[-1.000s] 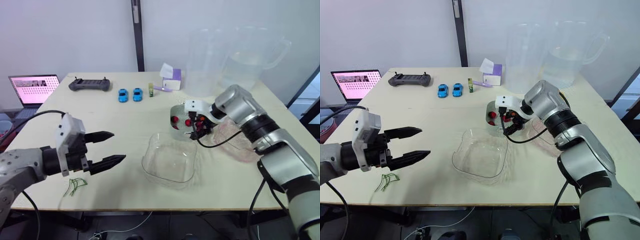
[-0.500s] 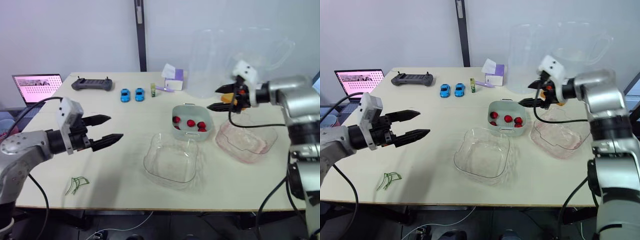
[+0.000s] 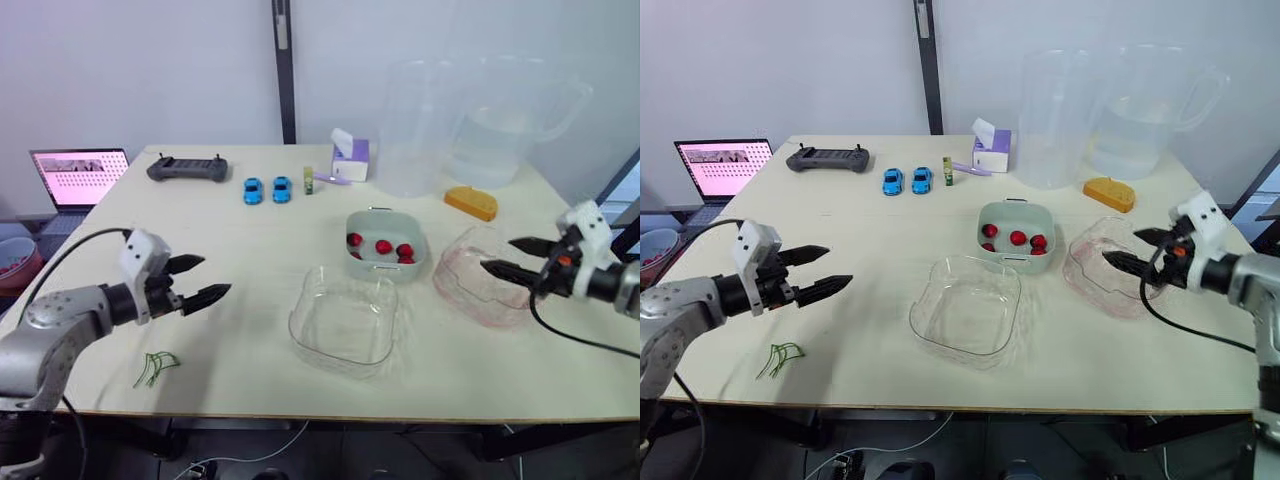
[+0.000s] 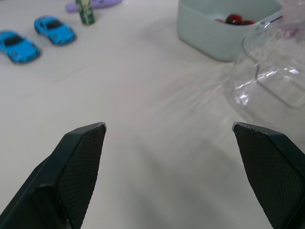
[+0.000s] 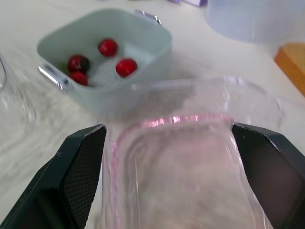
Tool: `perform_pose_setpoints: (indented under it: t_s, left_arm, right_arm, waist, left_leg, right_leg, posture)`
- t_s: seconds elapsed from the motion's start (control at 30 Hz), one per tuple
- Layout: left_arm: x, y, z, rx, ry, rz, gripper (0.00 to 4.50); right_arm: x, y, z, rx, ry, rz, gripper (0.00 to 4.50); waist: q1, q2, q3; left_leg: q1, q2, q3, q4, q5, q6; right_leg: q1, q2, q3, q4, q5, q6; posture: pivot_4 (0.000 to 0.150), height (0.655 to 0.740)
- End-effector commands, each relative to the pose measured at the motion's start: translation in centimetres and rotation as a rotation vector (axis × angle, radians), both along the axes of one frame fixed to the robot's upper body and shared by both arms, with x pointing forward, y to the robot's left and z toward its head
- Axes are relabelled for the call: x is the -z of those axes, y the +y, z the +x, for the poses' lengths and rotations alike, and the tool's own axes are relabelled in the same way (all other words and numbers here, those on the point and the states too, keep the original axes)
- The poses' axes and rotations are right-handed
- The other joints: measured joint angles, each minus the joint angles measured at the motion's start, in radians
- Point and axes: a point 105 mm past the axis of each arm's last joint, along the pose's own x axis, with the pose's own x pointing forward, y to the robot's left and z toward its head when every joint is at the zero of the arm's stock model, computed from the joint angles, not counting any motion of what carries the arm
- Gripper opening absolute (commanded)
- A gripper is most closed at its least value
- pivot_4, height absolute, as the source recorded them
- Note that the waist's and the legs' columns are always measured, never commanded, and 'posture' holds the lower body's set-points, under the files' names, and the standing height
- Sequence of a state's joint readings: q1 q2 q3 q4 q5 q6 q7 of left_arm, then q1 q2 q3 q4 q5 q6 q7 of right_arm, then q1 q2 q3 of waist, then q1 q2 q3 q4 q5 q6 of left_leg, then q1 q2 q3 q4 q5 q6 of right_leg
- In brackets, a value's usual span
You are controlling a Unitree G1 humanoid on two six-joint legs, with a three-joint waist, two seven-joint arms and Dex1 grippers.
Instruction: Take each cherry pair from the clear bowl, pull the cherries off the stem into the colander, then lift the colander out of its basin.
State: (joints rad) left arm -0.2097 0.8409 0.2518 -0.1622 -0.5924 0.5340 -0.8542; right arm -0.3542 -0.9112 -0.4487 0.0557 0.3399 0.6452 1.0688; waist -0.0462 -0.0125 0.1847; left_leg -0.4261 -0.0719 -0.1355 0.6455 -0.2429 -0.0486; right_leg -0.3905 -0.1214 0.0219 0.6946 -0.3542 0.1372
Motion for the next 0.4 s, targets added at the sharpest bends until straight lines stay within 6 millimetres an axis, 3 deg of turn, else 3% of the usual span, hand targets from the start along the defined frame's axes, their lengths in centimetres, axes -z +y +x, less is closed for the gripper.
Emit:
perform_pose_setpoints:
  t_s: [0.03,0.4]
  left_arm:
    - [-1.1,1.0,-0.7,-0.024,-0.062,0.012,4.50]
    - [-1.3,3.6,-1.9,-0.069,-0.060,0.045,4.50]
  right_arm:
    - [-2.4,-1.0,-0.6,-0.017,-0.119,-0.087,4.48]
    - [-3.2,-2.2,0.5,-0.006,-0.183,-0.150,4.48]
  waist:
    - [0.000,0.000,0.000]
    - [0.002,0.000,0.000]
  left_leg:
    - [0.000,0.000,0.000,0.000,0.000,0.000]
    - [0.000,0.000,0.000,0.000,0.000,0.000]
  right_leg:
    - [0.000,0.000,0.000,0.000,0.000,0.000]
    - [0.001,0.000,0.000,0.000,0.000,0.000]
  posture:
    - [0.150,0.7400]
    - [0.150,0.7400]
